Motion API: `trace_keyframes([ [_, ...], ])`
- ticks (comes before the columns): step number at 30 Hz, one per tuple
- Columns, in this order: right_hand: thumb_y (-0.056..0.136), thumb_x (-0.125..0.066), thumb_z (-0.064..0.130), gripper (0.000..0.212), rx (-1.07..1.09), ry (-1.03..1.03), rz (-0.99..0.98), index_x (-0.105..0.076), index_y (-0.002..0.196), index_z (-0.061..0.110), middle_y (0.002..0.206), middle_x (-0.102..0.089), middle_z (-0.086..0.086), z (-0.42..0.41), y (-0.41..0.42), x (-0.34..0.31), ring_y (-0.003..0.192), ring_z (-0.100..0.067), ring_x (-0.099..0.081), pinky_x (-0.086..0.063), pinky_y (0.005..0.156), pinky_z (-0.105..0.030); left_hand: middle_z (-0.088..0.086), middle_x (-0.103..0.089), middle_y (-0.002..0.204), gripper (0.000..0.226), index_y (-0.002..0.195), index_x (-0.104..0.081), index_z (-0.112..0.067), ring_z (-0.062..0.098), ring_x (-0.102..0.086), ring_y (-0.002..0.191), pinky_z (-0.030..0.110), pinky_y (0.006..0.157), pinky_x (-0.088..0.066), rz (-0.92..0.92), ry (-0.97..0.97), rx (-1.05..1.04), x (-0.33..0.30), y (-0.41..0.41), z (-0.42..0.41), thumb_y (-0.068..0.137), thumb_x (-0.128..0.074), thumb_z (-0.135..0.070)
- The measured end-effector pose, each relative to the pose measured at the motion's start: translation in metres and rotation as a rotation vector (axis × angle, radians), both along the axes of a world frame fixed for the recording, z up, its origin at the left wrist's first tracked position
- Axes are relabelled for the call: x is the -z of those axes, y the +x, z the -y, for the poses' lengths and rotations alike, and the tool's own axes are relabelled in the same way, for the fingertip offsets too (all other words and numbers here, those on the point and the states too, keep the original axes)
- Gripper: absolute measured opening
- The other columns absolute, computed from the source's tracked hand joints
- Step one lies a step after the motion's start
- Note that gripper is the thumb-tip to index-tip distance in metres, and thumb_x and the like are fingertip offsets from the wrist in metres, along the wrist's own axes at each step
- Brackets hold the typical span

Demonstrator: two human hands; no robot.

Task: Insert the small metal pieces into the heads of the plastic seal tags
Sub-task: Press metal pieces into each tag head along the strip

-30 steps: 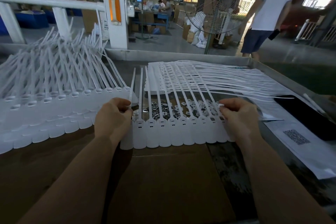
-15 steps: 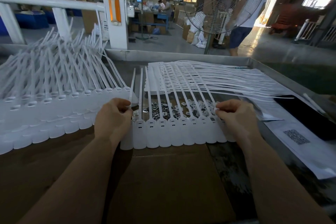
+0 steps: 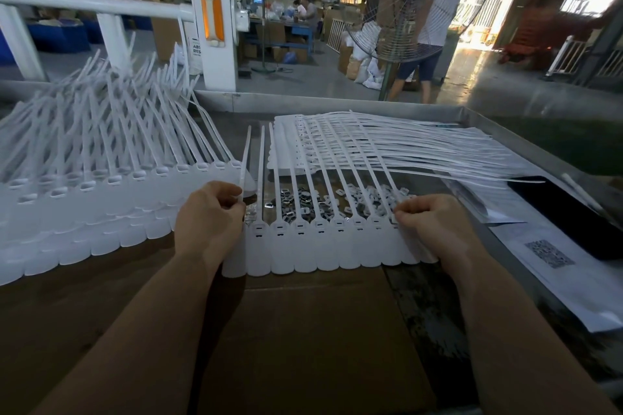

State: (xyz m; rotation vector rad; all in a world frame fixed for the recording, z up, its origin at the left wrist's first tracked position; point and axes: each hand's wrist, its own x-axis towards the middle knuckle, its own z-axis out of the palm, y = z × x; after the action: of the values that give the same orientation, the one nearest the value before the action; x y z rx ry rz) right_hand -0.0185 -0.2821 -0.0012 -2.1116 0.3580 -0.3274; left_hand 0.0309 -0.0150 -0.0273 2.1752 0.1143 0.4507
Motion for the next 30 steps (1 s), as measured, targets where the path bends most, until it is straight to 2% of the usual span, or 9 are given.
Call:
trace_keyframes([
  [2,0.084,-0.064,0.007,0.013,-0.006,-0.001,-0.011,-0.069,0.079,0.017,0.077,-0.06,0.012,-0.0003,0.0002,0.0001,0.079,0.002,-0.051,-0.038,0.077,-0.023,-0.007,-0.058,0.091,0.023,0.109,-0.063,-0.017,0.011,-0.051,0.086,0.027,0.077,-0.041,0.002,0.006,0.002,-0.0006,0.0001,0.0003,0.087,-0.061,-0.016],
  [6,0.084,-0.065,0.008,0.012,-0.018,0.009,-0.012,-0.069,0.078,0.018,0.077,-0.059,0.014,-0.0008,0.0001,0.0002,0.078,0.005,-0.049,-0.035,0.068,-0.016,-0.001,-0.063,0.099,0.024,0.111,-0.063,-0.016,0.011,-0.051,0.087,0.026,0.077,-0.04,0.0,0.002,0.002,-0.0017,-0.0011,0.0003,0.087,-0.06,-0.015],
  [10,0.083,-0.066,0.009,0.01,-0.014,0.027,-0.031,-0.069,0.081,0.017,0.078,-0.06,0.013,-0.001,0.0013,0.0009,0.078,0.005,-0.049,-0.036,0.073,-0.019,0.0,-0.064,0.102,0.024,0.111,-0.063,-0.016,0.011,-0.051,0.088,0.027,0.078,-0.04,-0.008,-0.004,0.005,-0.0031,-0.0011,0.0004,0.088,-0.059,-0.015],
  [13,0.084,-0.065,0.009,0.011,-0.02,0.015,-0.037,-0.067,0.079,0.018,0.081,-0.062,0.01,-0.0009,0.0015,0.0007,0.079,0.002,-0.051,-0.036,0.064,-0.015,0.001,-0.065,0.102,0.023,0.111,-0.063,-0.016,0.011,-0.051,0.087,0.026,0.078,-0.041,-0.008,-0.006,0.004,-0.0037,-0.0014,0.0005,0.088,-0.06,-0.015],
  [16,0.083,-0.067,0.011,0.011,-0.015,0.007,-0.031,-0.066,0.077,0.021,0.082,-0.062,0.009,0.0004,0.0018,0.0017,0.079,0.001,-0.052,-0.035,0.061,-0.014,0.001,-0.065,0.104,0.024,0.112,-0.062,-0.016,0.011,-0.051,0.089,0.027,0.078,-0.041,-0.009,-0.008,0.01,-0.0035,-0.002,0.0005,0.088,-0.059,-0.015],
  [19,0.081,-0.07,0.015,0.008,0.008,-0.019,-0.026,-0.064,0.084,0.02,0.088,-0.057,0.008,0.0017,0.0039,0.0035,0.08,-0.001,-0.05,-0.034,0.059,-0.016,0.001,-0.064,0.106,0.025,0.113,-0.061,-0.016,0.011,-0.05,0.09,0.027,0.078,-0.041,-0.013,-0.015,0.015,-0.0033,-0.0017,0.0008,0.089,-0.059,-0.015],
  [23,0.08,-0.07,0.015,0.018,0.019,-0.02,-0.034,-0.06,0.093,0.021,0.092,-0.052,0.007,0.0029,0.0062,0.005,0.082,-0.002,-0.047,-0.033,0.059,-0.016,0.002,-0.065,0.106,0.024,0.112,-0.061,-0.017,0.012,-0.052,0.09,0.028,0.078,-0.042,-0.011,-0.017,0.017,-0.0025,-0.0016,0.0011,0.088,-0.059,-0.015],
  [30,0.077,-0.071,0.012,0.017,0.02,-0.01,-0.044,-0.059,0.083,0.023,0.087,-0.053,0.003,0.0041,0.0068,0.0053,0.077,-0.006,-0.049,-0.034,0.057,-0.02,-0.001,-0.065,0.102,0.023,0.11,-0.062,-0.018,0.012,-0.053,0.089,0.027,0.078,-0.042,-0.005,-0.007,0.013,-0.0006,0.0009,0.0006,0.088,-0.06,-0.016],
])
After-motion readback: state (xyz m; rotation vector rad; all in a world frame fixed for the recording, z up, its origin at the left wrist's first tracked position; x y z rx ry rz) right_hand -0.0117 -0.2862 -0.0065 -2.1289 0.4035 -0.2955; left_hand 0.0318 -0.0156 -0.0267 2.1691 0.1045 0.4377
